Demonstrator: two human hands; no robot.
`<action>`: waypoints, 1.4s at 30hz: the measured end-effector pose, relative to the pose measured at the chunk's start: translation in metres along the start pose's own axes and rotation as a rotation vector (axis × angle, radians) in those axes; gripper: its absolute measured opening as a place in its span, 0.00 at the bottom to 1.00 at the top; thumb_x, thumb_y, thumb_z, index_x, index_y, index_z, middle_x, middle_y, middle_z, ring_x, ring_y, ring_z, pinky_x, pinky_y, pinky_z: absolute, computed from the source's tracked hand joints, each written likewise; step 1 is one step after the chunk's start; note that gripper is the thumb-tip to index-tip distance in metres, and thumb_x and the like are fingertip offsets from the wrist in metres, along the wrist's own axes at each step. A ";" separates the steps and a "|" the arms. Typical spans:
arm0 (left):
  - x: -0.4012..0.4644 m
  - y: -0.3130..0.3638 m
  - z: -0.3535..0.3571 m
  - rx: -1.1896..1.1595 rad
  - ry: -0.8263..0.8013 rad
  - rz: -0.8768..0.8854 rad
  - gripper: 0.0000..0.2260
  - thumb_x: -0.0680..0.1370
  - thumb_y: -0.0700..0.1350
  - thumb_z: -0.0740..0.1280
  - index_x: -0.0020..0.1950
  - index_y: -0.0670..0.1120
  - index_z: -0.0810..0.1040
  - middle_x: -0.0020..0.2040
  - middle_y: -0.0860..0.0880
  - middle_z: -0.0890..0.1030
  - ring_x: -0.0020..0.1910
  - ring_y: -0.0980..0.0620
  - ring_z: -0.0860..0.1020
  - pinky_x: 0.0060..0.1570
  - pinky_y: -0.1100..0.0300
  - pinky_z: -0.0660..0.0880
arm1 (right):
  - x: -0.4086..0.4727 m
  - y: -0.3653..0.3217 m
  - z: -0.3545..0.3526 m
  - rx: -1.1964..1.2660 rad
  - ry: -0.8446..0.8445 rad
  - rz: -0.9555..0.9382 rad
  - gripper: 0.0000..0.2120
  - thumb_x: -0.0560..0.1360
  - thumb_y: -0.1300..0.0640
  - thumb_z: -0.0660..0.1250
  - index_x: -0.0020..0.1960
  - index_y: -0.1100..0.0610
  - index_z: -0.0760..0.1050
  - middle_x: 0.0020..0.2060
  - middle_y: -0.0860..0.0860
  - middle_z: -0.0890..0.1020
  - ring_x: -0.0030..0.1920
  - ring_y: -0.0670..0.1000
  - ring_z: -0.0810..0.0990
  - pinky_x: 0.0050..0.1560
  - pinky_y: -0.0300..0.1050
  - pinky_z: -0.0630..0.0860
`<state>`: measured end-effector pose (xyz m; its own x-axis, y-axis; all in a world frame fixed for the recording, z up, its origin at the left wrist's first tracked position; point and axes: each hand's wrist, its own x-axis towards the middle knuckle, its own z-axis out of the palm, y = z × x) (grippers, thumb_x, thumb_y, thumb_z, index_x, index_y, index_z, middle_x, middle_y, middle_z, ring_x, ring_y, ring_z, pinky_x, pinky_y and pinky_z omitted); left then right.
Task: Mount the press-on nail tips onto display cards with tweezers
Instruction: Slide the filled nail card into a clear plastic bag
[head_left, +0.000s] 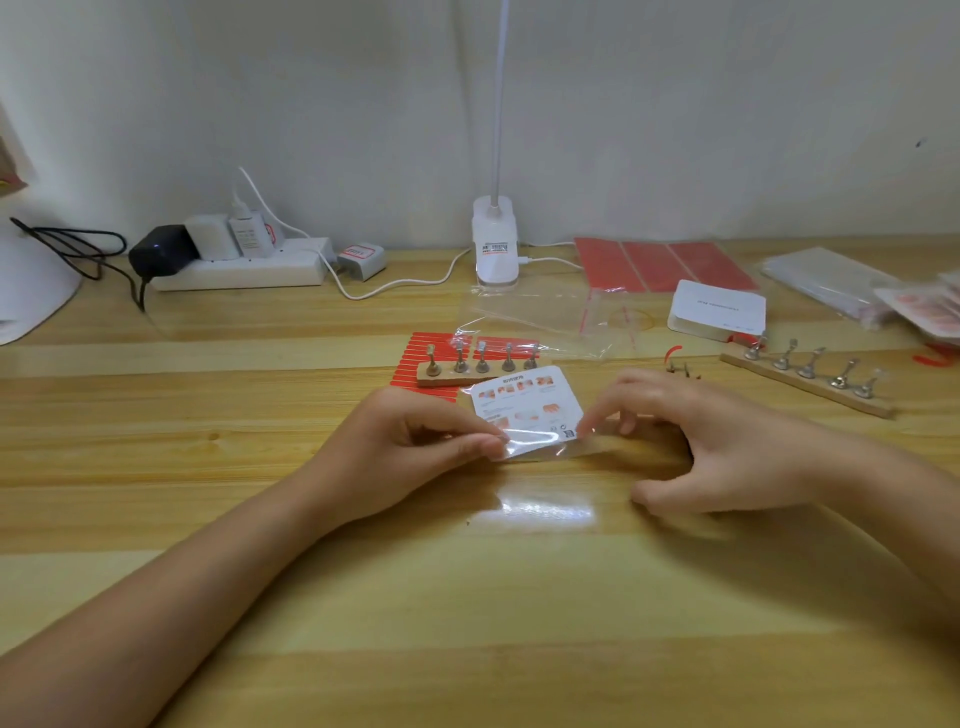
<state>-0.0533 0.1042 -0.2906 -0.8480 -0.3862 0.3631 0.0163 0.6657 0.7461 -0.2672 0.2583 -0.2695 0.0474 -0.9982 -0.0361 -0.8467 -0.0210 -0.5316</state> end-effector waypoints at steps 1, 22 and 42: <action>0.000 0.001 0.000 -0.001 0.004 -0.006 0.08 0.69 0.48 0.68 0.45 0.49 0.83 0.40 0.58 0.84 0.42 0.61 0.82 0.46 0.57 0.78 | 0.001 0.000 0.001 0.015 0.022 -0.005 0.21 0.65 0.44 0.72 0.55 0.33 0.70 0.52 0.34 0.69 0.56 0.39 0.71 0.54 0.28 0.67; 0.005 0.005 0.006 0.434 -0.019 0.296 0.14 0.71 0.52 0.69 0.49 0.43 0.82 0.48 0.51 0.82 0.48 0.55 0.79 0.45 0.49 0.75 | 0.010 -0.011 0.032 -0.124 0.570 -0.320 0.13 0.74 0.51 0.64 0.44 0.57 0.84 0.41 0.48 0.84 0.42 0.46 0.82 0.39 0.47 0.78; 0.005 0.003 0.011 0.122 0.014 0.015 0.01 0.70 0.44 0.69 0.39 0.47 0.79 0.35 0.51 0.79 0.35 0.55 0.76 0.37 0.60 0.74 | 0.014 -0.006 0.034 0.234 0.510 -0.173 0.08 0.67 0.52 0.69 0.40 0.55 0.84 0.35 0.51 0.81 0.33 0.50 0.76 0.33 0.38 0.69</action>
<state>-0.0631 0.1108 -0.2927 -0.8407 -0.3836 0.3823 -0.0361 0.7440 0.6672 -0.2437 0.2467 -0.2951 -0.1351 -0.8832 0.4490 -0.7075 -0.2313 -0.6678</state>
